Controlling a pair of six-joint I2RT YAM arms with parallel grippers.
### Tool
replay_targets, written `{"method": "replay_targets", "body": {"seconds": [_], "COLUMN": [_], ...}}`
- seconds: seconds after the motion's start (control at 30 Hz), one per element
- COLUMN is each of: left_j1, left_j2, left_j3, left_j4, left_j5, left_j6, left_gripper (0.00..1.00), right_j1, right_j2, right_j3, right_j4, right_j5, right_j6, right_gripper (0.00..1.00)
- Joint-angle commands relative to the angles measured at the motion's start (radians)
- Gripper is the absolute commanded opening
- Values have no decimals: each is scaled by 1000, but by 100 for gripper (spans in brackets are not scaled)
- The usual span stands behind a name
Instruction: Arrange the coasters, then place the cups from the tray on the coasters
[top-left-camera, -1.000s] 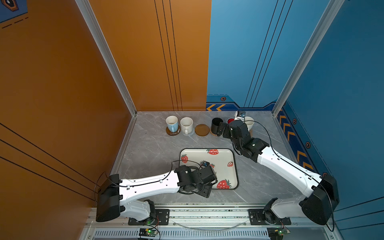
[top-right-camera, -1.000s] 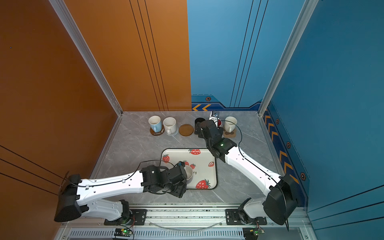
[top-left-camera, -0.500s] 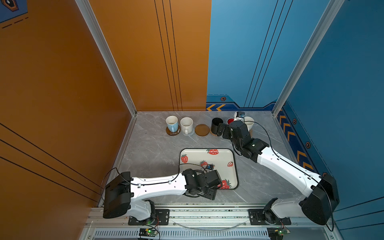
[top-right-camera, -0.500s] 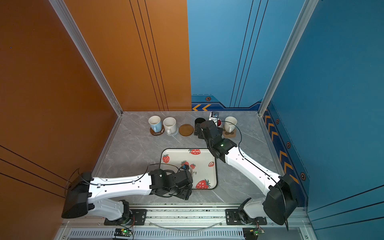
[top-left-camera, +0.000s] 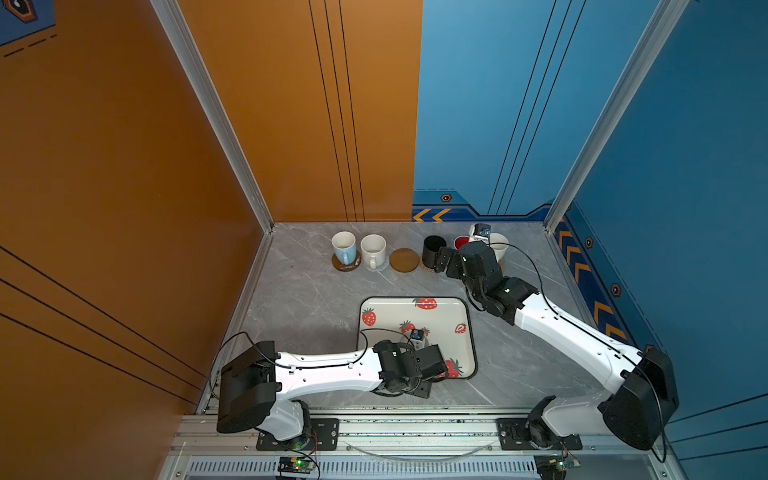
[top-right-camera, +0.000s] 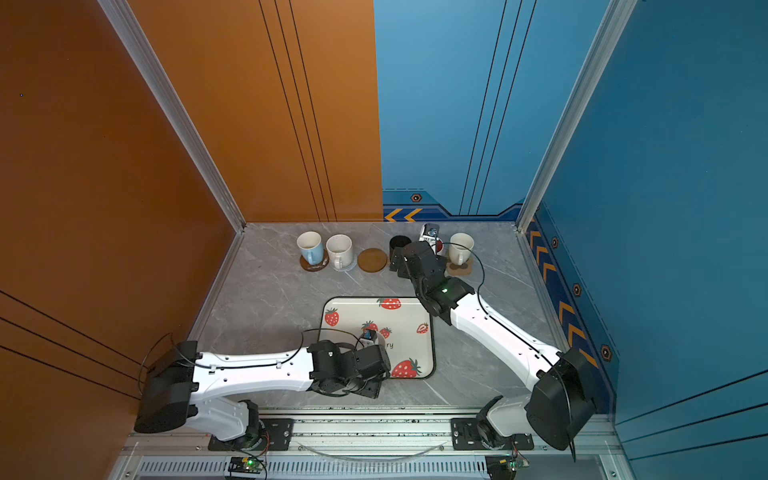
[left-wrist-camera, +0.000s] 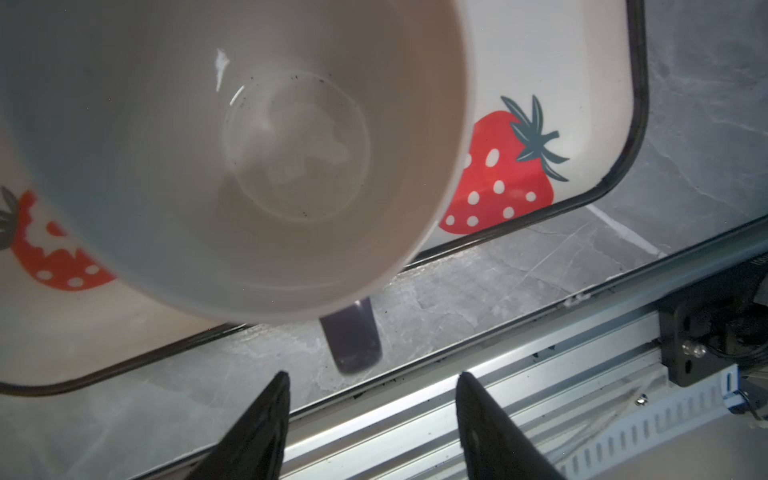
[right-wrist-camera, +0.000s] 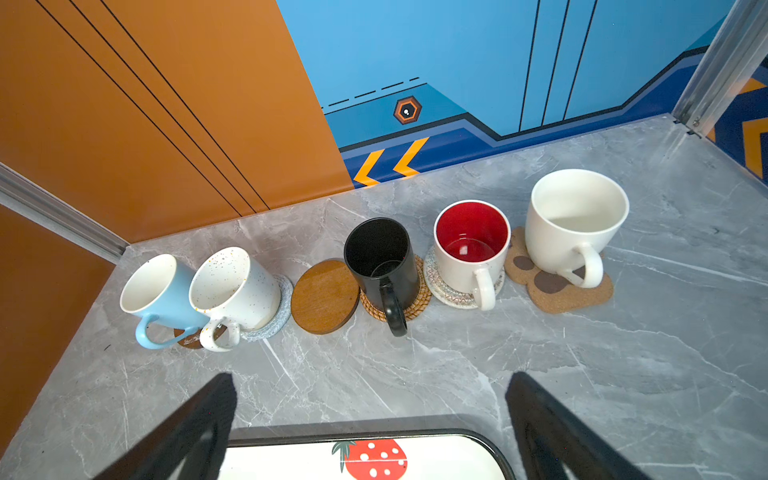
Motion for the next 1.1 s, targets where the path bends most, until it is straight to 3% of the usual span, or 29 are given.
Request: {"method": "replay_targets", "body": {"seconds": [0.0,0.77,1.07], "left_j1": [-12,23,43], "left_j2": [22,78,83], "left_j3": [50,73,66], "left_j4": [-40,-77,-86], "left_j5": [-47,-107,-118], "left_j6": [-13,11,21], "left_gripper": [65,57,44], "right_j1": [-8,-23,-27], "right_j2": [6,12,14], "right_j3": [-10,-21,-22], "right_j4": [17,25,27], "right_j5": [-15,-38,-47], "right_j6": [10,16,19], "right_gripper": [100,100,100]}}
